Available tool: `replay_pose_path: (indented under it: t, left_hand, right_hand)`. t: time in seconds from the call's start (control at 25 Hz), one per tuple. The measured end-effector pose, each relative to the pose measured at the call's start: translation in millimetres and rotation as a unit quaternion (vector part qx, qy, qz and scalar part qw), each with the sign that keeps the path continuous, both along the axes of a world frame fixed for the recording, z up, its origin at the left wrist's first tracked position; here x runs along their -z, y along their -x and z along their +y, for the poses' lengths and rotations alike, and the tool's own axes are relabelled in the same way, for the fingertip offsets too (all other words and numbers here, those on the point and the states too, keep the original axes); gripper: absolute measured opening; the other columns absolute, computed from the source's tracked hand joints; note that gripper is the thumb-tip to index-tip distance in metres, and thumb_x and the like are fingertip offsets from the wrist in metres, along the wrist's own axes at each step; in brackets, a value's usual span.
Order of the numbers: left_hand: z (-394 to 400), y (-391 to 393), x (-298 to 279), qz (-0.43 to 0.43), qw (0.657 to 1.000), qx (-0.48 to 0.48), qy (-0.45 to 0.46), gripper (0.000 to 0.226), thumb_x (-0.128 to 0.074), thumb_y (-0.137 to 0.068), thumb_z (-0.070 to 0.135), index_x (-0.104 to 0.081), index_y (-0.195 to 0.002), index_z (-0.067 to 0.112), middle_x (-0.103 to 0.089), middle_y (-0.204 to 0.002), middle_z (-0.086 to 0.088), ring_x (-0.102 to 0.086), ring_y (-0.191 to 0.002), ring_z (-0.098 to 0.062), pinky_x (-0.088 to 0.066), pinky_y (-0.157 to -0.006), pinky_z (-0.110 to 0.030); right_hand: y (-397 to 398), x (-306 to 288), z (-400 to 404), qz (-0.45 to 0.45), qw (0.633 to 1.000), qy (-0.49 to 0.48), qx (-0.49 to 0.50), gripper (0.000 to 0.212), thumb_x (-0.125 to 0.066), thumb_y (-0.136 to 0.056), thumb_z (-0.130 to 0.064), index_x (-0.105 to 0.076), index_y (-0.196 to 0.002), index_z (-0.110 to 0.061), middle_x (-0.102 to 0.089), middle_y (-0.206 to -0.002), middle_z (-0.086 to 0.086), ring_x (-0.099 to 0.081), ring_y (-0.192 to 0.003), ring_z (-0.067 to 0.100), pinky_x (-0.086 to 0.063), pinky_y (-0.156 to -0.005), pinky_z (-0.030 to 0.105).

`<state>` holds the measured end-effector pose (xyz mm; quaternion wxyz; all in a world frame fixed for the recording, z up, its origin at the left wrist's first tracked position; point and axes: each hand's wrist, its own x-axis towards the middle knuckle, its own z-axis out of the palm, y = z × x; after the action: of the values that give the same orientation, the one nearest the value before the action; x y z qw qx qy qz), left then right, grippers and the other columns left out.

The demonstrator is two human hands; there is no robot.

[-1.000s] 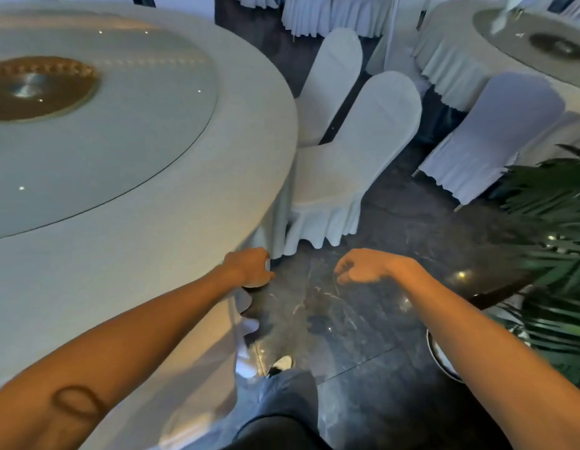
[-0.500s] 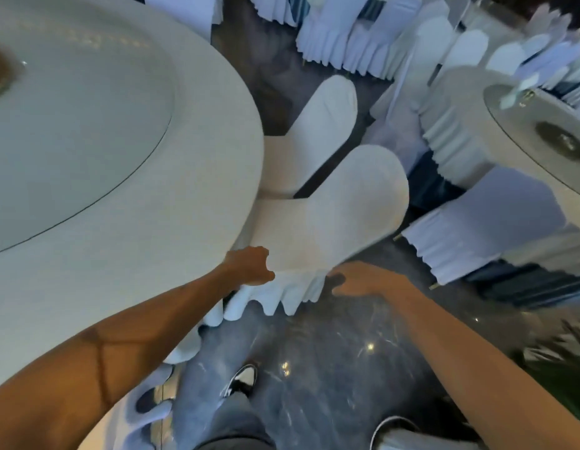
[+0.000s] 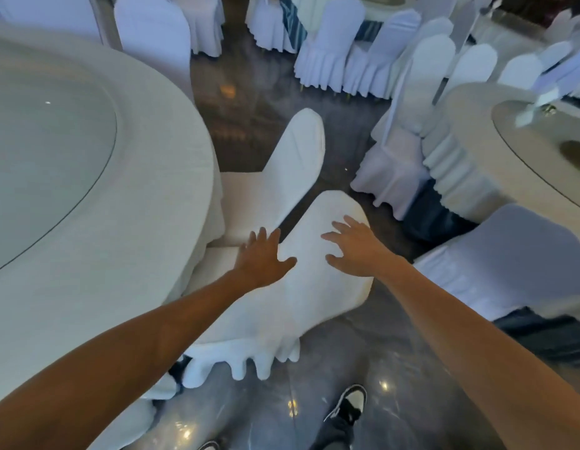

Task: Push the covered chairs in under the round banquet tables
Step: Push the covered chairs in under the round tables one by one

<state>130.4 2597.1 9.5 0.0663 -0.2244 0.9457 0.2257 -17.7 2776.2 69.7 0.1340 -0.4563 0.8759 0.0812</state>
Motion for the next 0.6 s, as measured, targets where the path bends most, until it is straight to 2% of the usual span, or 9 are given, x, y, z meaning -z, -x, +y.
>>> replay_pose_path:
  t: [0.16,0.24,0.32,0.48,0.6]
  left_hand:
    - [54.9,92.2,6.6,0.0,0.996,-0.085,-0.006,0.089,-0.043,-0.09,0.069,-0.012,-0.156,0.019,-0.007,-0.164,-0.013,-0.006,-0.15,-0.037,-0.016,-0.119,-0.057]
    - [82.5,130.9,2.5,-0.003,0.992,-0.126,0.026,0.089,-0.041,-0.091,0.069,-0.008,-0.156,0.018,-0.003,-0.165,-0.014,-0.002,-0.15,-0.038,-0.014,-0.118,-0.059]
    - [107.6,171.1,-2.8,-0.009,0.985,-0.172,0.016,0.087,-0.039,-0.093,0.068,-0.005,-0.156,0.019,0.001,-0.165,-0.013,0.003,-0.15,-0.038,-0.01,-0.119,-0.059]
    - [126.0,225.3,-6.1,-0.026,0.969,-0.246,0.002,0.087,-0.038,-0.091,0.07,-0.003,-0.156,0.024,0.002,-0.165,-0.009,0.004,-0.15,-0.038,-0.007,-0.119,-0.061]
    - [119.7,262.3,2.9,-0.039,0.949,-0.312,-0.013,0.088,-0.035,-0.09,0.073,-0.006,-0.156,0.023,-0.003,-0.165,-0.008,0.0,-0.15,-0.037,-0.009,-0.119,-0.061]
  right_hand:
    - [113.0,3.5,15.6,0.035,0.995,0.054,-0.077,0.063,-0.049,-0.096,-0.046,-0.031,-0.152,-0.023,-0.018,-0.162,0.011,-0.008,-0.149,0.034,-0.021,-0.117,0.052]
    - [152.6,2.3,22.1,0.028,0.99,0.08,-0.115,0.064,-0.049,-0.097,-0.041,-0.028,-0.153,-0.019,-0.015,-0.162,0.013,-0.008,-0.149,0.034,-0.02,-0.119,0.048]
    - [193.2,2.6,28.1,0.025,0.981,0.099,-0.166,0.063,-0.049,-0.098,-0.037,-0.027,-0.154,-0.018,-0.013,-0.163,0.014,-0.008,-0.15,0.033,-0.018,-0.119,0.044]
    - [262.2,9.3,14.3,0.011,0.968,0.138,-0.21,0.067,-0.05,-0.099,-0.035,-0.02,-0.156,-0.019,-0.008,-0.164,0.014,-0.007,-0.151,0.03,-0.008,-0.116,0.034]
    - [308.2,16.4,-14.0,-0.004,0.956,0.153,-0.248,0.07,-0.05,-0.098,-0.035,-0.016,-0.156,-0.016,-0.006,-0.163,0.015,-0.007,-0.151,0.03,-0.012,-0.116,0.034]
